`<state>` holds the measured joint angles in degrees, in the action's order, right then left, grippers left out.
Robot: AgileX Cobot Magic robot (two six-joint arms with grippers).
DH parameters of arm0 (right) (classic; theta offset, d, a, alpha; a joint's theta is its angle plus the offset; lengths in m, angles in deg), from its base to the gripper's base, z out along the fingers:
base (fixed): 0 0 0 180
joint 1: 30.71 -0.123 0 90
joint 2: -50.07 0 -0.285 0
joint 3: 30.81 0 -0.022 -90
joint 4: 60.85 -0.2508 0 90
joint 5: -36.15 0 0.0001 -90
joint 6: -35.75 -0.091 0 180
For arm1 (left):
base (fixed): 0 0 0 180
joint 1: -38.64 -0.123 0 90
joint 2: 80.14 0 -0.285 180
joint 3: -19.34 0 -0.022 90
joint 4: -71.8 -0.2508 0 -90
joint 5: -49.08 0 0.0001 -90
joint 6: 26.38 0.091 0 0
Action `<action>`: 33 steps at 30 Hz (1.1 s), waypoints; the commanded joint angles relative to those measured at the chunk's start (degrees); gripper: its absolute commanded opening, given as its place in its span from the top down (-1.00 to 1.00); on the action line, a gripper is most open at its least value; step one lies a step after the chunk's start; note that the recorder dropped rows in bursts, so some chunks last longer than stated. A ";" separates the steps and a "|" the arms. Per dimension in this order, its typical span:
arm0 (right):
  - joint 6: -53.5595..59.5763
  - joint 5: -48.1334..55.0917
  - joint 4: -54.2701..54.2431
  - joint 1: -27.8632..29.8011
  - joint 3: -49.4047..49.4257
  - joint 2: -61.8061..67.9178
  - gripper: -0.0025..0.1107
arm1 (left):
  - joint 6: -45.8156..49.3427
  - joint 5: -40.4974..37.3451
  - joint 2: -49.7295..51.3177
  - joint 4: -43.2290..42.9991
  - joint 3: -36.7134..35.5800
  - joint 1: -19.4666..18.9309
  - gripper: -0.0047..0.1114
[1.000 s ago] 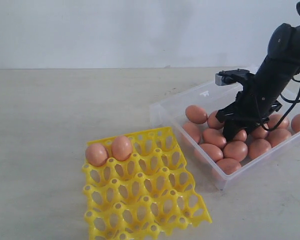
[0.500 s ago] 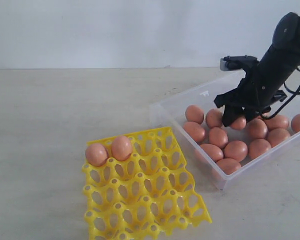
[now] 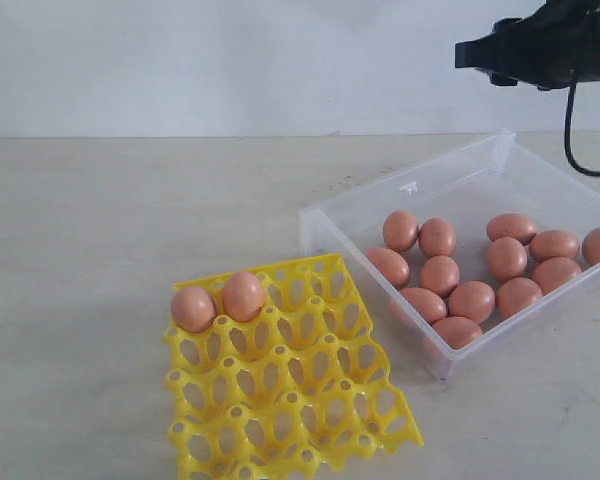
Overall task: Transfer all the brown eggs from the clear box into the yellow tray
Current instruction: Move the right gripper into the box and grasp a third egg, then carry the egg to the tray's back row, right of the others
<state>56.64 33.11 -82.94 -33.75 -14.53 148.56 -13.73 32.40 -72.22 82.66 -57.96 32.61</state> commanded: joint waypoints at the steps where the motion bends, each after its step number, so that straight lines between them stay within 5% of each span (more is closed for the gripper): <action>1: 0.19 -21.90 -0.58 -2.23 11.29 -3.29 0.96 | 0.41 0.40 -0.14 0.29 0.08 -0.18 0.85; 7: -16.49 -41.57 1.30 -2.23 17.76 -3.79 0.96 | 0.41 0.40 -0.14 0.29 0.08 -0.18 0.85; 14: -53.07 -50.28 51.47 -2.23 17.76 -4.90 0.96 | 0.41 0.40 -0.14 0.29 0.08 -0.18 0.85; 17: -62.45 -52.09 61.61 -2.23 18.41 -4.90 0.96 | 0.41 0.40 -0.14 0.29 0.08 -0.18 0.85; 33: -54.65 -56.80 57.71 -14.86 26.45 7.33 0.96 | 0.41 0.40 -0.14 0.29 0.08 -0.18 0.85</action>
<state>1.06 -22.49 -24.60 -48.04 11.66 153.77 -13.73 32.40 -72.22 82.66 -57.96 32.61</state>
